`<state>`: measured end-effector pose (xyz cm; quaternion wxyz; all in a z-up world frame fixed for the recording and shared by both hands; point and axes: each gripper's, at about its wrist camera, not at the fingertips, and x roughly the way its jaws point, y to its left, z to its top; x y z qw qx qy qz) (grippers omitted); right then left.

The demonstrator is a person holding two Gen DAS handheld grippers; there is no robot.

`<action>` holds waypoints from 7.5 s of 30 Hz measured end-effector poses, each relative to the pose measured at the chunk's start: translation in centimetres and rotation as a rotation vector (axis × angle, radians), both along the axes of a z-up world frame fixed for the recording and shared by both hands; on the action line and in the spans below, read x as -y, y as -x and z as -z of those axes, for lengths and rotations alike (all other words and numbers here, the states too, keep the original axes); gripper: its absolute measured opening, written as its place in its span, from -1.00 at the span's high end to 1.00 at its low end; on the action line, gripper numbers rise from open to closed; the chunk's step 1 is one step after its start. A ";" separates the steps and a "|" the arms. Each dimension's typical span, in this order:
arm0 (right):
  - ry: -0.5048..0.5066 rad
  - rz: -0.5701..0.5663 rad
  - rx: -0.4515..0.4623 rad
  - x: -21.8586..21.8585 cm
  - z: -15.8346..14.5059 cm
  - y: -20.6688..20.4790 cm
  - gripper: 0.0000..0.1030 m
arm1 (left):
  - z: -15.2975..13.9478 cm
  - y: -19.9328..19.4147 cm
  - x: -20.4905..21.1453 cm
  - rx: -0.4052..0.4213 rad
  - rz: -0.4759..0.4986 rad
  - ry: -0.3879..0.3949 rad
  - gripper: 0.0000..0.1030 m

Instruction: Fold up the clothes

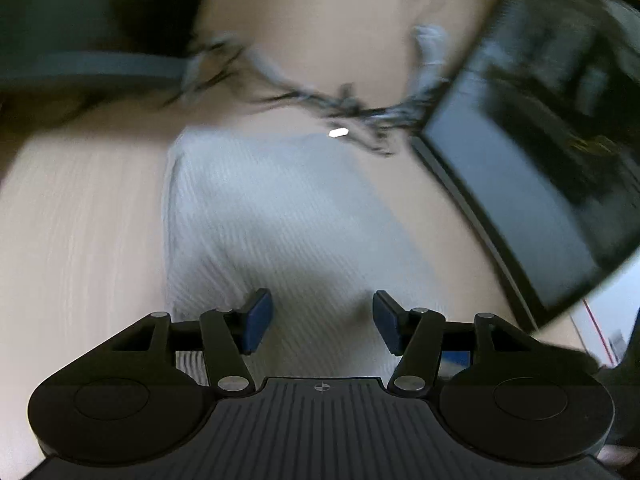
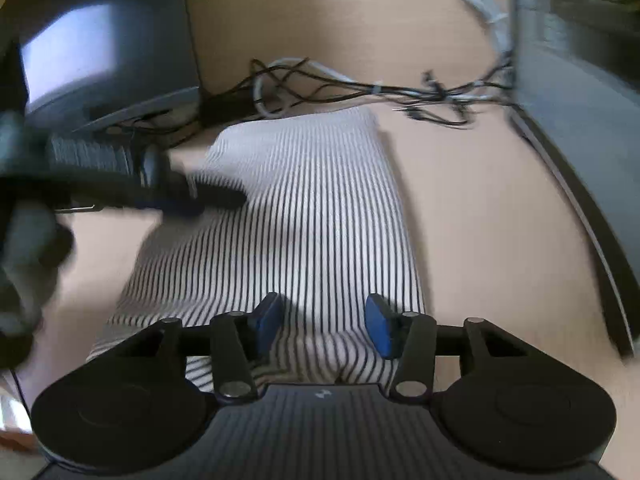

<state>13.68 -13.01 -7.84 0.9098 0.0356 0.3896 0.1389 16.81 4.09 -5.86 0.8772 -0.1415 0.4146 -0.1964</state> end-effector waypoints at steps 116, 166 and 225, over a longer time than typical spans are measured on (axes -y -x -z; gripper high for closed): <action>0.074 -0.448 0.006 -3.4 -2.9 -8.9 -0.35 | -6.6 3.5 -4.8 0.196 0.172 -0.077 -0.06; -0.295 -0.049 -0.046 3.1 -3.0 4.3 0.30 | -2.9 -3.1 1.2 0.162 0.161 -0.279 -0.38; 0.068 -0.308 0.129 -2.8 -1.4 2.2 0.49 | -2.5 -1.3 -3.5 0.024 -0.140 0.006 -0.15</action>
